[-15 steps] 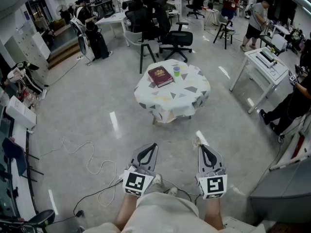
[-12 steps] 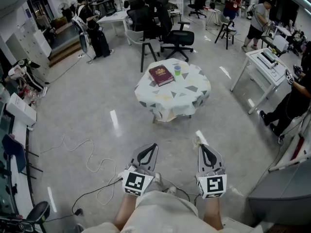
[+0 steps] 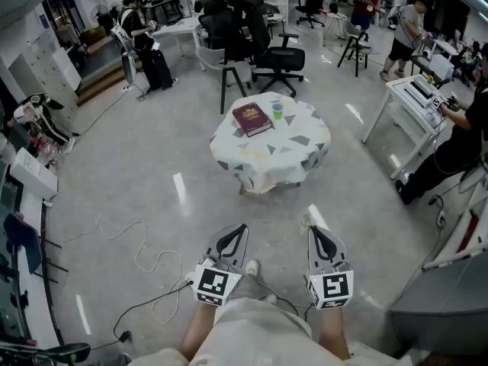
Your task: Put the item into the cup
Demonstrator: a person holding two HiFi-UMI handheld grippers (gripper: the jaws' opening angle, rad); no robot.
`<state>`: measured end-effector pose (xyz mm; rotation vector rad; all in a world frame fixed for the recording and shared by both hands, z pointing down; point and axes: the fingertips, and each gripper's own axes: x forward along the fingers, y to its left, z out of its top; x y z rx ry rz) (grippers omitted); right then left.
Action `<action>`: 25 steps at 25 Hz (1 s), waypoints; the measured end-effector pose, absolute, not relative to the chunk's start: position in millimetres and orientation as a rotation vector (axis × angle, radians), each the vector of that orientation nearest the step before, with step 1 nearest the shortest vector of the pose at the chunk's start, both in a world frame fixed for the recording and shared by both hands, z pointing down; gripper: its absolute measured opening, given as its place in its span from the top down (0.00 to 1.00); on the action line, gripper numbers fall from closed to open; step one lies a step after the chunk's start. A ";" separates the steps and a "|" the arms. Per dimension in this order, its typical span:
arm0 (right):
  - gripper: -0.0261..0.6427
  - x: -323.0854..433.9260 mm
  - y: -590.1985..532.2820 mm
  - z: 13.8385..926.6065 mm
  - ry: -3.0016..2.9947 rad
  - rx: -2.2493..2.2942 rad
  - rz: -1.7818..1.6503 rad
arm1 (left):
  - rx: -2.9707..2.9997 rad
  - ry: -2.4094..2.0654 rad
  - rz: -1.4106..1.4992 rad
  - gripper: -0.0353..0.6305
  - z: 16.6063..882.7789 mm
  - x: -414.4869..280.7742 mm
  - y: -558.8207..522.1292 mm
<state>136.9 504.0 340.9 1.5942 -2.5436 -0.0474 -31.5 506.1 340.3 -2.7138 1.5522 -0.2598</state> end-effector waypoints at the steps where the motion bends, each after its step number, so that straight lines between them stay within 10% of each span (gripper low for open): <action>1: 0.95 136.8 500.3 342.8 -2.540 1.595 -0.043 | -2.716 1.550 -0.260 0.93 341.5 -31.6 501.9; 25: 0.95 92.1 337.3 356.4 -2.370 1.665 -0.019 | -2.845 1.390 -0.220 0.93 357.3 -73.4 317.4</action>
